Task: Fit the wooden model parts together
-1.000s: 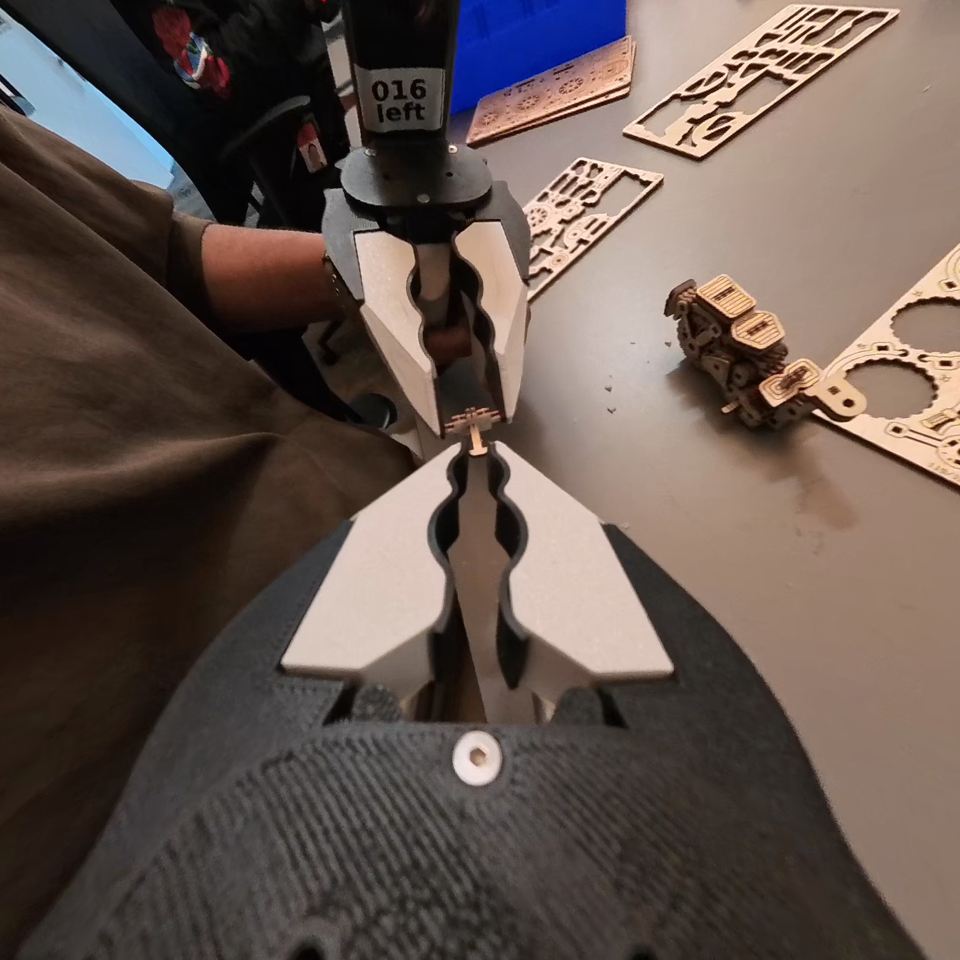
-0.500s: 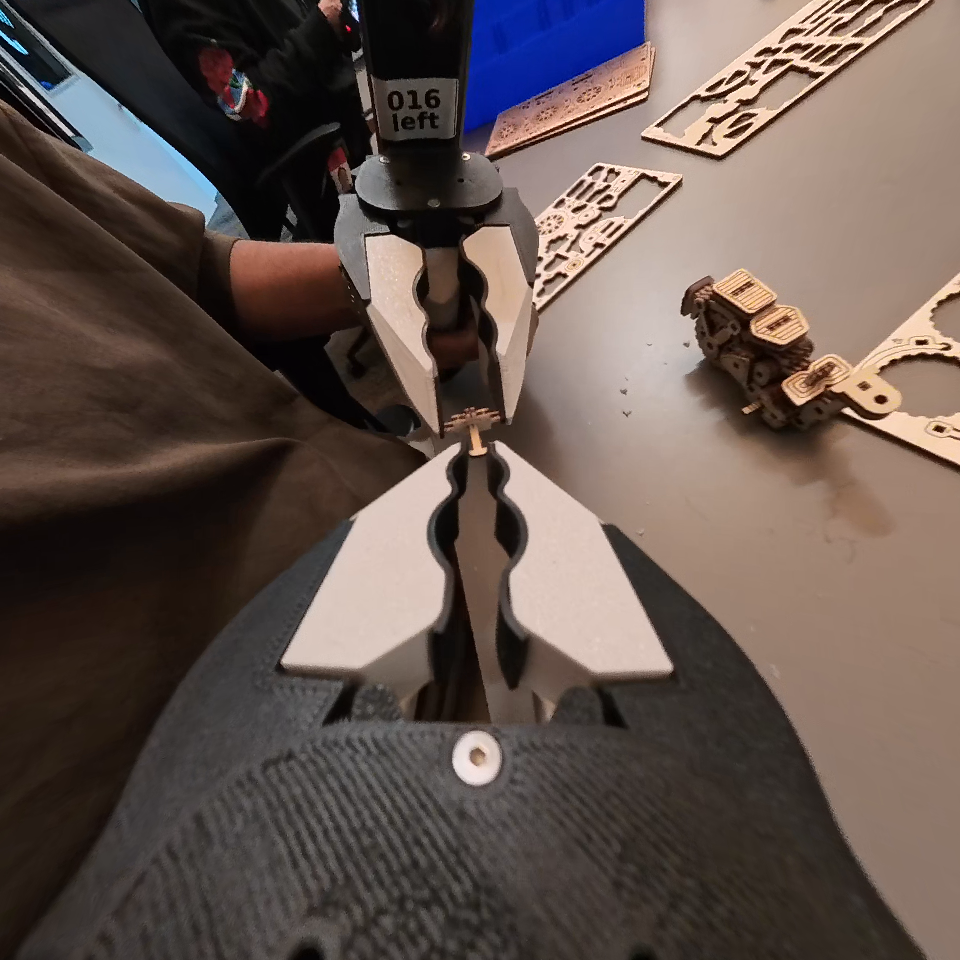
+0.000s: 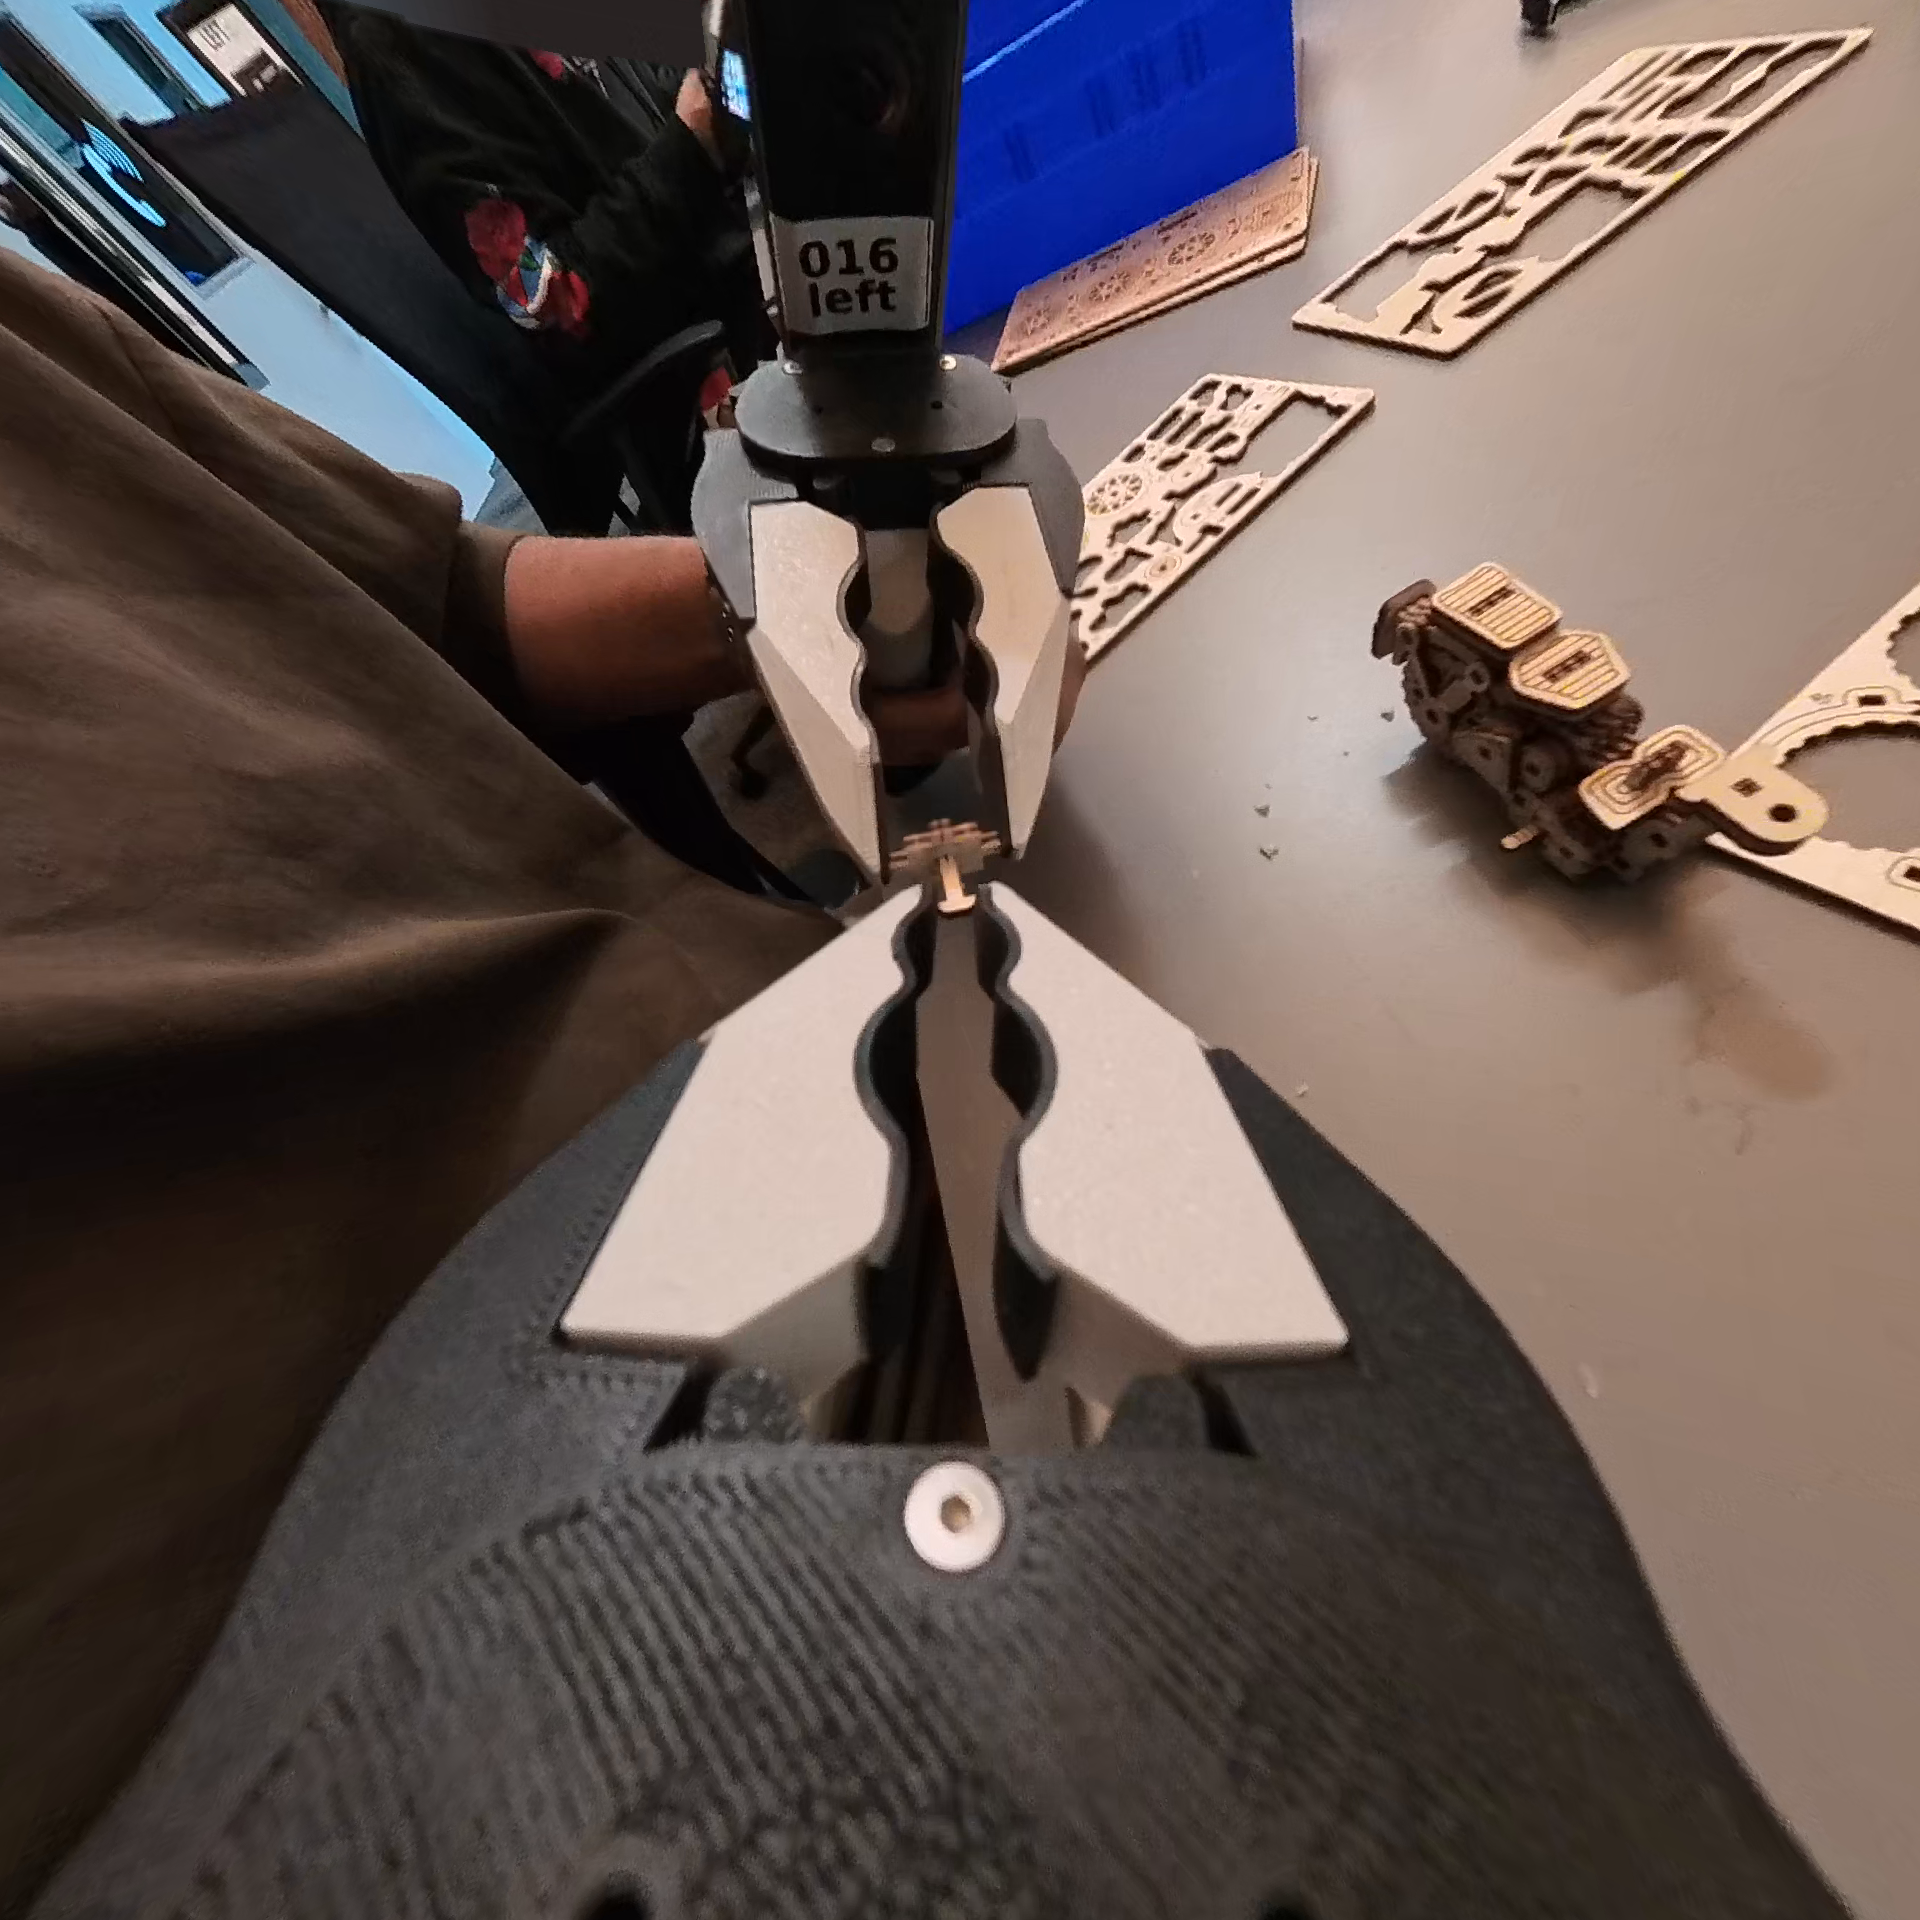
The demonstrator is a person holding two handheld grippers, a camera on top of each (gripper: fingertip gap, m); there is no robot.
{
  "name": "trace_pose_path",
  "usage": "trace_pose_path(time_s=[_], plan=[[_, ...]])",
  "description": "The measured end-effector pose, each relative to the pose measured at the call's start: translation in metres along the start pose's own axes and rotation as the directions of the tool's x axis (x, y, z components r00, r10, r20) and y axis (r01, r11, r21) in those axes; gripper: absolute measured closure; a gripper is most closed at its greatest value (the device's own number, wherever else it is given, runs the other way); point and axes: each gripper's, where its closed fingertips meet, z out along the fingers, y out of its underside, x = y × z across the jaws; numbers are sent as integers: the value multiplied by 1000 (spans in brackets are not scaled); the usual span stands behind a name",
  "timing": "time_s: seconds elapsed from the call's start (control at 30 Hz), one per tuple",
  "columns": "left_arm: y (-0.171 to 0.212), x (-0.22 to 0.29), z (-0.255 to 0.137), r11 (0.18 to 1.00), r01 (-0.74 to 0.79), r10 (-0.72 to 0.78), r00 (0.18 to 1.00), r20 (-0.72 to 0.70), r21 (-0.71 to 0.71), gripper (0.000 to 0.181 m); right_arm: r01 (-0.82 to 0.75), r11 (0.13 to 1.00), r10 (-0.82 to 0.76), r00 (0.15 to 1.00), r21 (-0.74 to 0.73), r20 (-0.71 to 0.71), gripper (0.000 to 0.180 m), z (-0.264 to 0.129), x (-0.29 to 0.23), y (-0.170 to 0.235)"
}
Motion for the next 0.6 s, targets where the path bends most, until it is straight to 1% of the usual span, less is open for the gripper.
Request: trace_pose_path(time_s=[0.03, 0.3, 0.4, 0.47, 0.53, 0.6], plan=[[-2, 1, 0, 1000, 8, -8, 1000, -7, 9, 160, -3, 1000, 3, 1000, 12, 4, 175, -1, 0, -2], [-4, 2, 0, 999, 27, -27, 999, -24, 25, 160, -9, 998, 9, 1000, 60, 4, 169, -8, 2, -9], [-7, 2, -2, 997, 60, -59, 997, -42, 42, 160, 16, 997, -16, 1000, 79, -7, 165, -13, 4, -12], [-4, 6, -2, 990, 140, -137, 984, -109, 23, 160, 70, 993, -72, 997, 98, 11, 158, -18, 2, -14], [-1, 12, -3, 973, 229, -228, 953, -201, -15, 160, 156, 982, -161, 986, 111, 40, 151, -22, -4, -11], [-2, 25, -6, 955, 291, -292, 906, -308, -48, 160, 246, 960, -258, 963, 133, 78, 148, -23, -13, -7]])
